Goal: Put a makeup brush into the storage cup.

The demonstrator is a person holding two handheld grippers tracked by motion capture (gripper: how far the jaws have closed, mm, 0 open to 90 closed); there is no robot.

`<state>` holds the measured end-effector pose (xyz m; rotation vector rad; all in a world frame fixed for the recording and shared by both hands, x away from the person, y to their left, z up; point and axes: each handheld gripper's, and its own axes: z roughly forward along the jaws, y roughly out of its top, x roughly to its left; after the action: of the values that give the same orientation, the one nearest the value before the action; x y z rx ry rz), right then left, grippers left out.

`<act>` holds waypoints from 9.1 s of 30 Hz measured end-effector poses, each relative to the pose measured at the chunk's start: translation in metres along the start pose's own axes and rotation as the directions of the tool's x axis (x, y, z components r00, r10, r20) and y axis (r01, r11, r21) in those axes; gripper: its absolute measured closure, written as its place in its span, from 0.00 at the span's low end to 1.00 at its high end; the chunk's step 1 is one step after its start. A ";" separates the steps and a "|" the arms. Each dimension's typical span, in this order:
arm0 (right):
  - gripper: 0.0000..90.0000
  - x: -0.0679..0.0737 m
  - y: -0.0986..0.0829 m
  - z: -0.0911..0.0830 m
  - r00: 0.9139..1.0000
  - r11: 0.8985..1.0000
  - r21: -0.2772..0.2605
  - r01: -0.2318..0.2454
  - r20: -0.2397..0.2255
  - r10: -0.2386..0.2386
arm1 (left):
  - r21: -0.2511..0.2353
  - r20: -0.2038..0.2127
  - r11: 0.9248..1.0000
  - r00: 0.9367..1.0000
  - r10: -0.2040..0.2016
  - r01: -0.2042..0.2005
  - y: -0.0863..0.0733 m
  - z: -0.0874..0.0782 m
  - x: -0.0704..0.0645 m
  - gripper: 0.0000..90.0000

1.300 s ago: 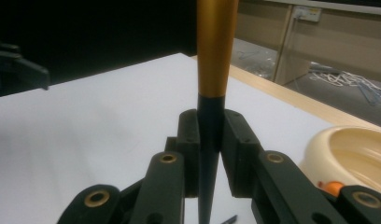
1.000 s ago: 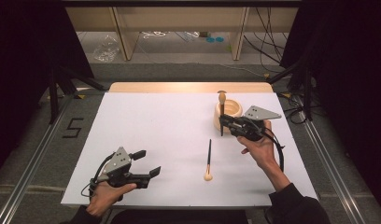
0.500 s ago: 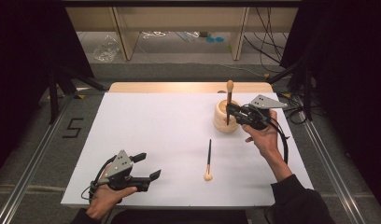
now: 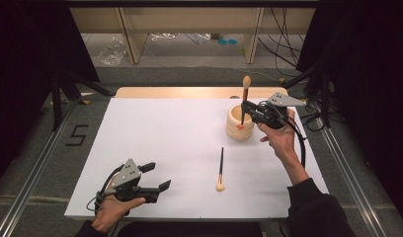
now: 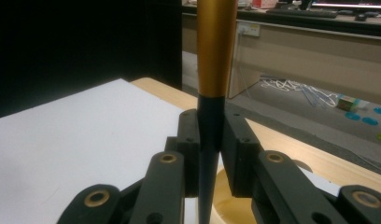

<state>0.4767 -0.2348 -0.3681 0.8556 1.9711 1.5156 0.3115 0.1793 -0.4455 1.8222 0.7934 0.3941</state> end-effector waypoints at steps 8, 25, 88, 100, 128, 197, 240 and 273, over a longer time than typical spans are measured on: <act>0.87 -0.012 0.004 0.005 0.999 1.000 -0.003 -0.021 0.027 0.022 | -0.009 0.015 1.000 1.000 -0.009 0.009 0.000 0.001 0.000 0.22; 0.87 -0.028 -0.005 0.025 0.996 0.999 0.004 -0.042 0.076 0.041 | -0.006 0.008 1.000 1.000 -0.013 0.013 0.001 0.000 0.000 0.22; 0.34 -0.008 -0.021 0.019 0.986 0.985 0.158 -0.069 0.164 0.043 | 0.005 0.001 1.000 1.000 -0.027 0.027 0.000 0.001 0.004 0.22; 0.30 0.017 -0.016 0.007 0.990 0.978 0.193 -0.075 0.129 0.051 | 0.008 -0.001 1.000 1.000 -0.028 0.028 0.000 0.000 0.005 0.22; 0.30 0.072 -0.046 0.011 0.999 0.930 0.365 -0.035 -0.019 0.045 | 0.007 -0.008 0.999 0.999 -0.034 0.034 0.000 0.000 0.006 0.22; 0.40 0.111 -0.085 0.028 0.996 0.788 0.615 0.043 -0.087 0.014 | 0.012 0.000 1.000 1.000 -0.028 0.028 0.001 0.001 0.005 0.22; 0.78 0.094 -0.084 0.048 0.979 0.614 0.770 0.173 -0.201 -0.024 | 0.018 0.012 0.999 0.999 -0.029 0.029 0.001 0.001 0.005 0.22; 0.92 0.073 -0.067 0.080 0.957 0.385 0.885 0.261 -0.290 0.018 | 0.012 0.021 0.999 0.999 -0.040 0.040 0.001 0.000 0.007 0.22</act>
<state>0.4734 -0.1415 -0.4546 0.8691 3.0408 0.2576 0.3168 0.1838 -0.4448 1.8153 0.8177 0.3443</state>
